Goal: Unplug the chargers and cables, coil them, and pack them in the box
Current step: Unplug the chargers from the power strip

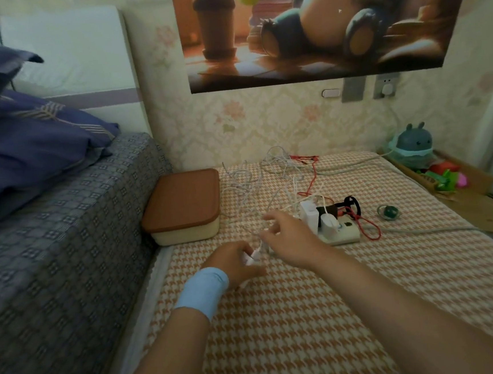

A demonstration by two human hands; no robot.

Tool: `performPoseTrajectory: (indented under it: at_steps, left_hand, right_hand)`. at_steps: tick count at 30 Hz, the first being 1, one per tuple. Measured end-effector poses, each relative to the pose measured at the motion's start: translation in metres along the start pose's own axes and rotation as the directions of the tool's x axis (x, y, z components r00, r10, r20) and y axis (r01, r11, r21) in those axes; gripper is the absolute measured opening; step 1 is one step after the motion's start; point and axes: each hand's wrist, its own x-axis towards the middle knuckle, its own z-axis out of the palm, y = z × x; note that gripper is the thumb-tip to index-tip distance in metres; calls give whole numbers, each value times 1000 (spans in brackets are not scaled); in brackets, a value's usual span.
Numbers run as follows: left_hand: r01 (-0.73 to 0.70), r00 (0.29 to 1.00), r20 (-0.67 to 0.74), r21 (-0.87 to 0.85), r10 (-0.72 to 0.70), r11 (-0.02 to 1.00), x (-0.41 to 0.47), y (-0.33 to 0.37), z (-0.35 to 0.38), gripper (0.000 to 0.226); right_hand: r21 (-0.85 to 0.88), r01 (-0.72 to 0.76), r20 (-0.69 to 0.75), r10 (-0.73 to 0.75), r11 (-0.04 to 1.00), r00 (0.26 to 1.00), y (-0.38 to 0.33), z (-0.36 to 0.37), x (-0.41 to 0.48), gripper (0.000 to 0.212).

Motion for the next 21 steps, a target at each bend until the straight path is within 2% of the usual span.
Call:
performPoseTrajectory:
  at_steps: [2, 4, 8, 11, 14, 17, 19, 21]
  left_hand:
    - [23, 999, 21, 70, -25, 997, -10, -5, -4, 54]
    - [54, 995, 73, 122, -63, 991, -17, -14, -8, 60]
    - [179, 960, 182, 184, -213, 966, -31, -40, -17, 63]
    - [321, 925, 125, 251, -360, 913, -37, -59, -24, 64]
    - [442, 871, 56, 344, -488, 828, -38, -65, -28, 68]
    - [412, 882, 39, 421, -470, 808, -34, -61, -29, 60]
    - [347, 921, 4, 443, -389, 826, -30, -56, -34, 55]
    - [291, 952, -40, 418, -302, 861, -31, -48, -40, 60]
  right_hand:
    - [86, -65, 113, 55, 994, 992, -1, 25, -1, 56]
    - [99, -67, 146, 52, 993, 988, -3, 47, 3, 57]
    - [23, -47, 173, 42, 999, 984, -10, 80, 10, 55]
    - [-26, -25, 284, 31, 999, 958, -11, 102, 11, 52]
    - [-54, 78, 326, -56, 996, 944, -19, 114, 10, 55]
    - [-106, 186, 399, -129, 977, 908, -21, 118, 11, 48]
    - [-129, 209, 472, -125, 970, 873, -17, 116, 11, 46]
    - [-125, 209, 497, -122, 970, 859, -14, 108, 9, 49]
